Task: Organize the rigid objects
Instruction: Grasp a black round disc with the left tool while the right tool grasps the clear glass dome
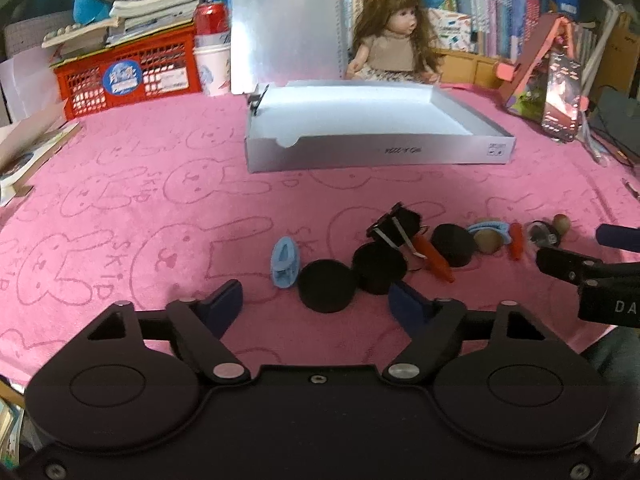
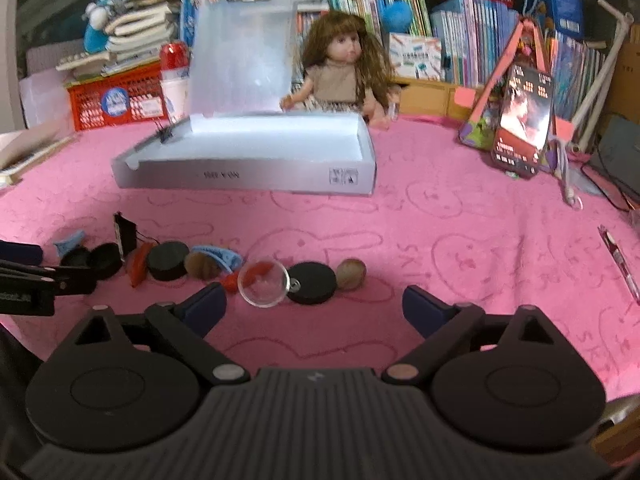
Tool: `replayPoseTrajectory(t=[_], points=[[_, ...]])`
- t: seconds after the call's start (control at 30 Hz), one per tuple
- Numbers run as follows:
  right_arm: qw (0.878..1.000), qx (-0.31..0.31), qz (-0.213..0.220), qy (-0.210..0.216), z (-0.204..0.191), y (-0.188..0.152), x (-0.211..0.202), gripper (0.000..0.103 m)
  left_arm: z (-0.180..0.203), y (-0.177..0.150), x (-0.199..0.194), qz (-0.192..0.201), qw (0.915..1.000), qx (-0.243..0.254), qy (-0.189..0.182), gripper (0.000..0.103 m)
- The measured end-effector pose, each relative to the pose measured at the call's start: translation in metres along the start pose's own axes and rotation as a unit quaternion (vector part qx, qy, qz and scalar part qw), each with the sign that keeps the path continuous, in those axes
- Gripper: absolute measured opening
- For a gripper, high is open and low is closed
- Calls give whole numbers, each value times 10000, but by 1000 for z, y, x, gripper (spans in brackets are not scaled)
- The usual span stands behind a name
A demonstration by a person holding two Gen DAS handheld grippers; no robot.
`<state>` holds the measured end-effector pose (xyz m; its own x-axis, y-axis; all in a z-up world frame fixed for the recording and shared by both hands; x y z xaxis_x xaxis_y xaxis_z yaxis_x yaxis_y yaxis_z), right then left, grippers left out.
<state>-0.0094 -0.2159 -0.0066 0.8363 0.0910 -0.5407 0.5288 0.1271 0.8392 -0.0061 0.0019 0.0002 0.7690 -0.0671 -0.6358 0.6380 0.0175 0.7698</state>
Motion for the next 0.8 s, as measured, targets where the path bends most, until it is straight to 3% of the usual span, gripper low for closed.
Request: replayPoseTrajectory(t=[0.13,0.2,0.3,0.43,0.6,0.73,0.8], points=[[9997,-143,149,113,-6,2,-3,89,6,0,-10,261,9995,118,-123,68],[9995,-230,159,149,-11,3,-2,85,8,1,-16,422,9989,121,-175,58],[9990,-399,160,141,-17,2,1,82,11,3,-19,545,9981,199,-215,54],[9986,-496,116,104,-24,1,5,72,15,2,-16,527,9973,378,-334,49],[9984,-544,123,78,-27,1,8,67,19,-1,-14,574,9955,601,-465,45],[9983,-557,144,61,-27,0,10,52,21,-1,-6,514,9950,680,-520,41],[9980,-603,173,43,-29,0,10,50,22,-2,-3,524,9944,750,-528,40]])
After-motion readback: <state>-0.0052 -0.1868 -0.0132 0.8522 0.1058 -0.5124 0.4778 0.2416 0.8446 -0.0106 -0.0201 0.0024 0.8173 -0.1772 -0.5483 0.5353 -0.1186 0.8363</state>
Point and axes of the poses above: each gripper's, at about its wrist camera, not at the fingertips, and x roughly the way its jaws point, z to its right, y to its top, the point moved 1 cm from there along x, roughly the way its jaws point, and after that the axes turned 4 degrees about -x, right-handed, at the moved point
